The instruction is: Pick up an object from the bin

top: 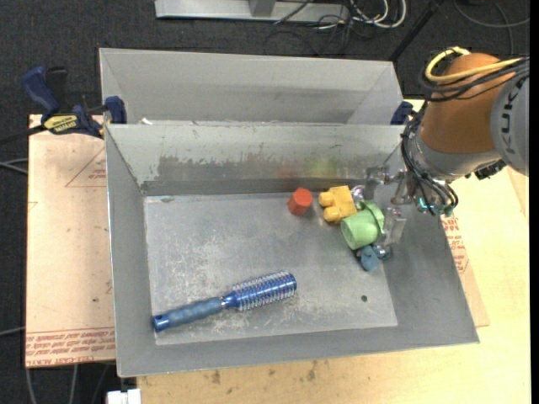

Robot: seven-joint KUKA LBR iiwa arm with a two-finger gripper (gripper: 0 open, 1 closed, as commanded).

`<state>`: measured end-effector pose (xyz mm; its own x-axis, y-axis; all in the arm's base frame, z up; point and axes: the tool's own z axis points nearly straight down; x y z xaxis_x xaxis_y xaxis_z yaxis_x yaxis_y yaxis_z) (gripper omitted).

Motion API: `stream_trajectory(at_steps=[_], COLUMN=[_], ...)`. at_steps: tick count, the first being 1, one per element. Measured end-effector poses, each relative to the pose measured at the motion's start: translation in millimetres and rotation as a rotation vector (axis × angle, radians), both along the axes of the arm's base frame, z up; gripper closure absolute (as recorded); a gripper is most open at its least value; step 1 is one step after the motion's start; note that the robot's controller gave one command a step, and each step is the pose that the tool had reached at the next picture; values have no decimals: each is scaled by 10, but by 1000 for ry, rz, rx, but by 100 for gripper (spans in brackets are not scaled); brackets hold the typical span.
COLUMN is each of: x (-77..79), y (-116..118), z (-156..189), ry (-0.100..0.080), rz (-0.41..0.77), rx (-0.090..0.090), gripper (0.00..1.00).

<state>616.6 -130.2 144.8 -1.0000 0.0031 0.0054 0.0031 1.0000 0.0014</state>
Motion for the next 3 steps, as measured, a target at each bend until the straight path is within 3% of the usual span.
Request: stream_trajectory(at_steps=[1, 2, 3], x=[27, 68, 141], y=[-41, -42, -14], z=[-747, -672, 682], ry=[-3, -15, -18], rz=[-2, 1, 64], rx=[0, -2, -4], gripper=[0, 100, 100])
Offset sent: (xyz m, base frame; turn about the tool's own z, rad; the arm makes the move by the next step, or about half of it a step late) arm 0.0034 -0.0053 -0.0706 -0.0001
